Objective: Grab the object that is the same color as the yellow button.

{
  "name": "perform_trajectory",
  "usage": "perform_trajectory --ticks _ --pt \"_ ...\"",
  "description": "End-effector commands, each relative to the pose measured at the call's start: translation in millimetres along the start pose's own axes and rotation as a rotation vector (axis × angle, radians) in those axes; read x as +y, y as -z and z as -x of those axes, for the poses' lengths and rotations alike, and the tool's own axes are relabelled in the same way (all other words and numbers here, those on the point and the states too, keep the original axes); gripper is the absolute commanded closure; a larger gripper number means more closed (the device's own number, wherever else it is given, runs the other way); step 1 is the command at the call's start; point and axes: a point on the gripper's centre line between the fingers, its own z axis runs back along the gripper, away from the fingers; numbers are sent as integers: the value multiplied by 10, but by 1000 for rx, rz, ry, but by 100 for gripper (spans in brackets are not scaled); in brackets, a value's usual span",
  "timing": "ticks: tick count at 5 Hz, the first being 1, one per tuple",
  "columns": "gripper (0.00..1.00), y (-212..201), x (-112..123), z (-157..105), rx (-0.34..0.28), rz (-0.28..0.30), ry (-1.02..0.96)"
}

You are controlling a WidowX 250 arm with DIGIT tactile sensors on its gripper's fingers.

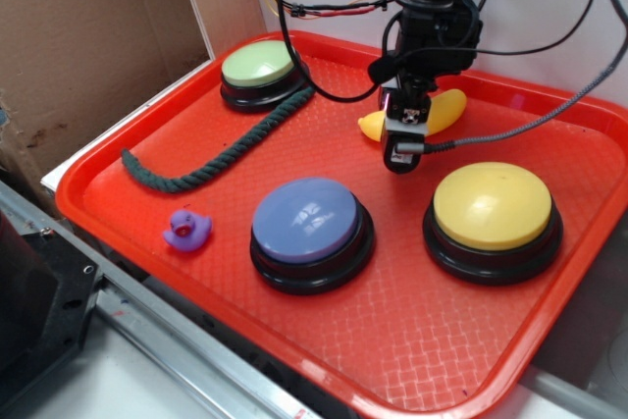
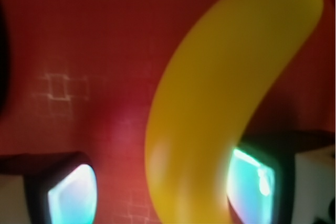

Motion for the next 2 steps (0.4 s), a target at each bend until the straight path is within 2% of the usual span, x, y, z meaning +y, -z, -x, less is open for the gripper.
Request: perform_trajectory --ticks 1,2 --pt "100 -28 -141 13 -18 -24 -29" --pt "100 -69 -176 84 -5 -82 -58"
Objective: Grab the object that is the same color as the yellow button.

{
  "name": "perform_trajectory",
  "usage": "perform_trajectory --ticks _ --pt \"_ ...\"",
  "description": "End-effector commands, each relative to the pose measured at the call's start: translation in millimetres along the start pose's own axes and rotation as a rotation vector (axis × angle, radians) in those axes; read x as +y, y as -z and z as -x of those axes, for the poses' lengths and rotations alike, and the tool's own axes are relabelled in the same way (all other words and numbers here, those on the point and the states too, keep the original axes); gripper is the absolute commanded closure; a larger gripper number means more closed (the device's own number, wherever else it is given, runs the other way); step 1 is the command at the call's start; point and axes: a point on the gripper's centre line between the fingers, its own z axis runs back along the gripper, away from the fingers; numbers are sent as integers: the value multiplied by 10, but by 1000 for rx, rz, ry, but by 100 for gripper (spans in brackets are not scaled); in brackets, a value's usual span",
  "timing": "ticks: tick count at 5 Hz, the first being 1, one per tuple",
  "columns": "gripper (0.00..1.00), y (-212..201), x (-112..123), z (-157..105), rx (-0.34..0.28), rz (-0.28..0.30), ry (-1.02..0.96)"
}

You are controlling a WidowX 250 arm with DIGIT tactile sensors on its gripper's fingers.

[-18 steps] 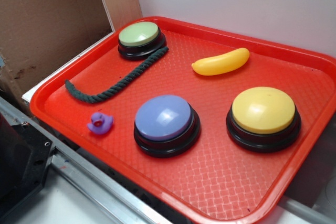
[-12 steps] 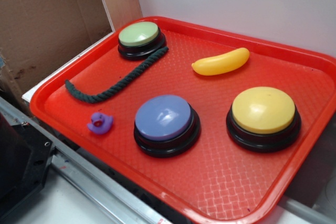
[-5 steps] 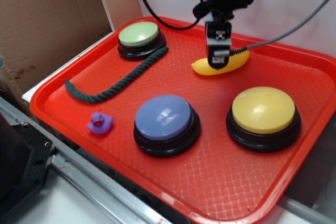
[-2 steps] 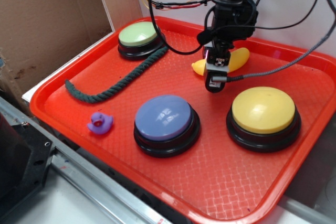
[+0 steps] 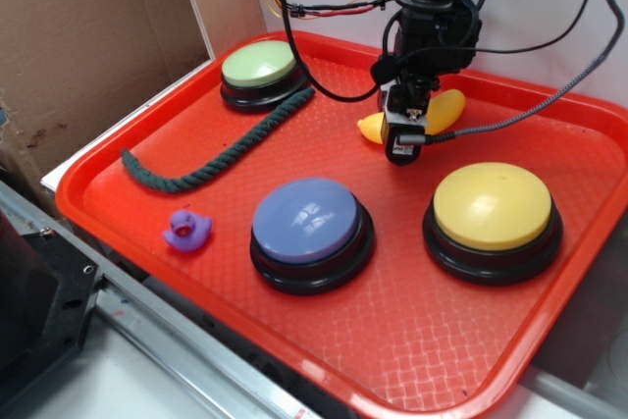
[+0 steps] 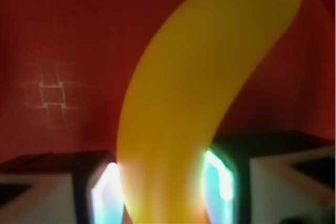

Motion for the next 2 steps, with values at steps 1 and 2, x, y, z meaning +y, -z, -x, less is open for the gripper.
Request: perform_trajectory --ticks 1,2 --pt "100 -432 -284 348 -59 -146 -101" --pt "100 -740 -648 844 -193 -199 -270"
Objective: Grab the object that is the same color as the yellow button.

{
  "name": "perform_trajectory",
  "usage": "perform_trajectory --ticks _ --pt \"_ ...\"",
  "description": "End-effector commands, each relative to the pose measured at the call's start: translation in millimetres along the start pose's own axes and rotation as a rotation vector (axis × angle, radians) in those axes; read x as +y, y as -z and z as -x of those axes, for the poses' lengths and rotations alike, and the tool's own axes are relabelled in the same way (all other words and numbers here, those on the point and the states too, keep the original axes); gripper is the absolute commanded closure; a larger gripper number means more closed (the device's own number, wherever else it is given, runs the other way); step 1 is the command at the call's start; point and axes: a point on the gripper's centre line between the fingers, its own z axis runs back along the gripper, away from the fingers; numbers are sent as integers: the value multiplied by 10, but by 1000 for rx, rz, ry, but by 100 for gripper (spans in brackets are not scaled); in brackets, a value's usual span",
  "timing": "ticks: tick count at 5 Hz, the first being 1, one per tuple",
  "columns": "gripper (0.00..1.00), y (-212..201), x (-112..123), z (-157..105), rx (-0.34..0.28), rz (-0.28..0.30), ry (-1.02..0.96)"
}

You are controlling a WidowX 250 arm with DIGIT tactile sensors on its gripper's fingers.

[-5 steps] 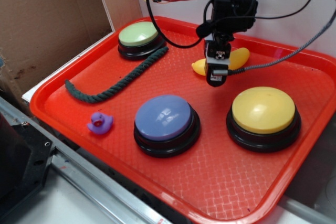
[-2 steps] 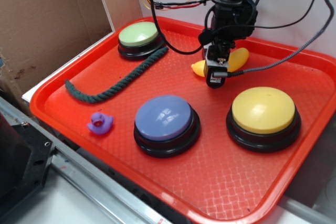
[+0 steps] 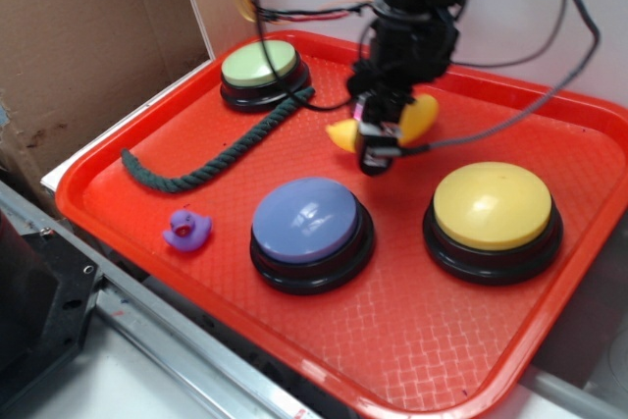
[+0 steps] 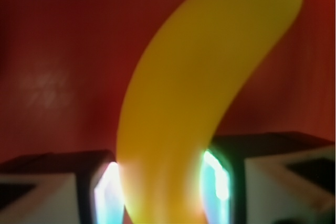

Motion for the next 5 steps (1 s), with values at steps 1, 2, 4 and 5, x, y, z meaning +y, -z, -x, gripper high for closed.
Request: perform_trajectory --ticks 1,2,4,5 --pt "100 -961 -681 1045 -263 54 -325" --pt "100 -1358 -931 1544 -281 114 -436" --pt "100 -2169 -1015 2040 -290 121 -516" --pt "100 -2074 -970 2022 -278 96 -538"
